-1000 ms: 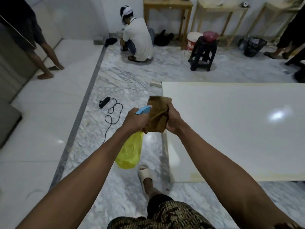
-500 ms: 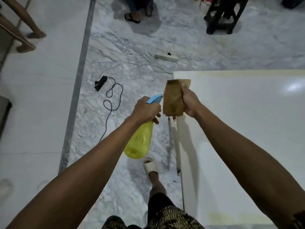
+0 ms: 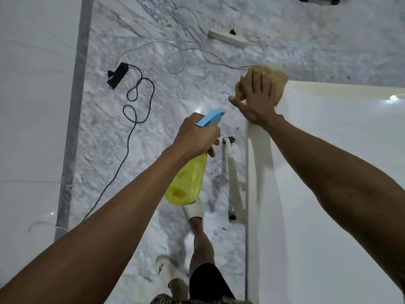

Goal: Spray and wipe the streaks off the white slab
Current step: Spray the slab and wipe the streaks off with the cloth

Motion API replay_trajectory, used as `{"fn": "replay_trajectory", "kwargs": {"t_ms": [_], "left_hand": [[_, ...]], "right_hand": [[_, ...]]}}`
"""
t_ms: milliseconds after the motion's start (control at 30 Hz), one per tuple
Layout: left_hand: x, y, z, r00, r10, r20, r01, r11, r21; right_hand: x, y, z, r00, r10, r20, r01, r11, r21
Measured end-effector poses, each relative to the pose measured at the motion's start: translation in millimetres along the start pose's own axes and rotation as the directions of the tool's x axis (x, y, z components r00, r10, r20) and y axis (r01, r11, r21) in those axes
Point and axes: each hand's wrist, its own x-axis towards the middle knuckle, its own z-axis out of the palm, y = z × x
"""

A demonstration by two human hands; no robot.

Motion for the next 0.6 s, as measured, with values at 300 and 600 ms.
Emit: {"fn": "replay_trajectory", "kwargs": {"t_ms": [300,600], "left_hand": [[13.3,-34.6,-18.7,0.999,-0.032,-0.016,0.032,0.999,0.024],[15.8,-60.1,-14.1,0.996,-0.089,0.003,0.089,0.996,-0.015]], "right_hand": [[46.4,-7.8,-7.8,0.95,0.262,-0.171,-0.279,0.957,-0.082],[38.8,-7.2,3.1,0.956,0.229,-0.183,-0.25,0.963,-0.103]]}}
